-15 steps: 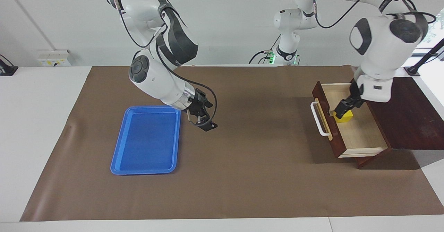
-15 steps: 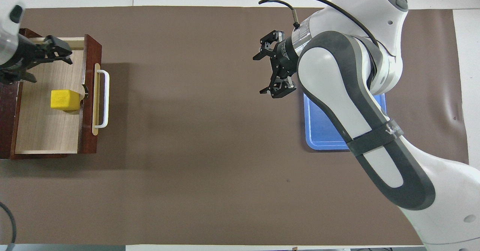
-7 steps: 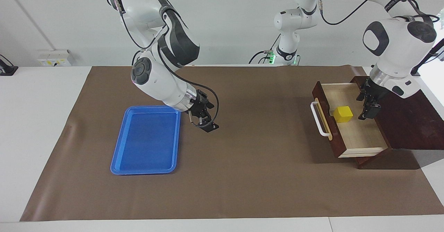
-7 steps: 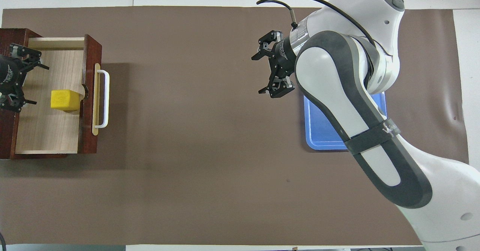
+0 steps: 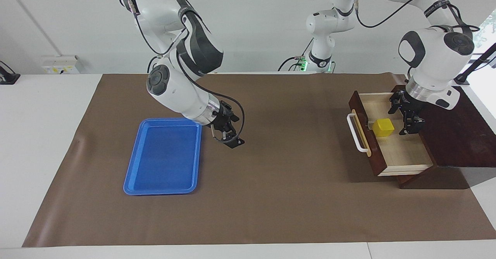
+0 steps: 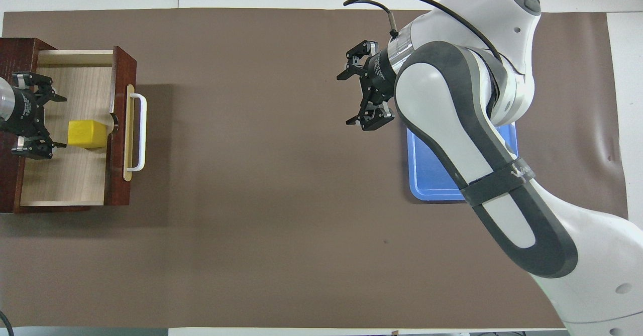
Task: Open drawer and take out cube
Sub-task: 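Close the left gripper on the yellow cube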
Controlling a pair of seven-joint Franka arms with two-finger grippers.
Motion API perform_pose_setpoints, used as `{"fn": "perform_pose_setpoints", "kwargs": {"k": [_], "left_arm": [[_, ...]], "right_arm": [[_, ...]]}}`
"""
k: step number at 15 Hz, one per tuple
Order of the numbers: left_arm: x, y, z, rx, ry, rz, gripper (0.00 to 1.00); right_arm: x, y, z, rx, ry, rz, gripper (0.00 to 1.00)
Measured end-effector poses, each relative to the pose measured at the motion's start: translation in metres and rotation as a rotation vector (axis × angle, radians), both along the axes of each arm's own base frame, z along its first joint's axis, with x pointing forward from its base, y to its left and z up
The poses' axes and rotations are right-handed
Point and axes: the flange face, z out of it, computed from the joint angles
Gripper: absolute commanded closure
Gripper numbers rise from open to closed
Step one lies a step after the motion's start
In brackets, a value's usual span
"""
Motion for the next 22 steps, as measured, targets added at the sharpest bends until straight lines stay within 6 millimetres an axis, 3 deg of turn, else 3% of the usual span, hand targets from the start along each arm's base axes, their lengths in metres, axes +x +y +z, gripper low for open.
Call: {"fn": "perform_pose_setpoints", "kwargs": {"k": [4, 10, 22], "left_arm": [[-0.001, 0.017, -0.009, -0.004, -0.033, 0.086, 0.0], [-0.003, -0.005, -0.02, -0.008, -0.012, 0.06, 0.0], [-0.009, -0.014, -0.029, -0.009, 0.043, 0.067, 0.0]], "right_arm": [[-0.002, 0.004, 0.0, 0.0, 0.0, 0.007, 0.04], [-0.002, 0.006, 0.001, 0.0, -0.003, 0.008, 0.04], [-0.001, 0.005, 0.003, -0.001, -0.006, 0.007, 0.04]]}}
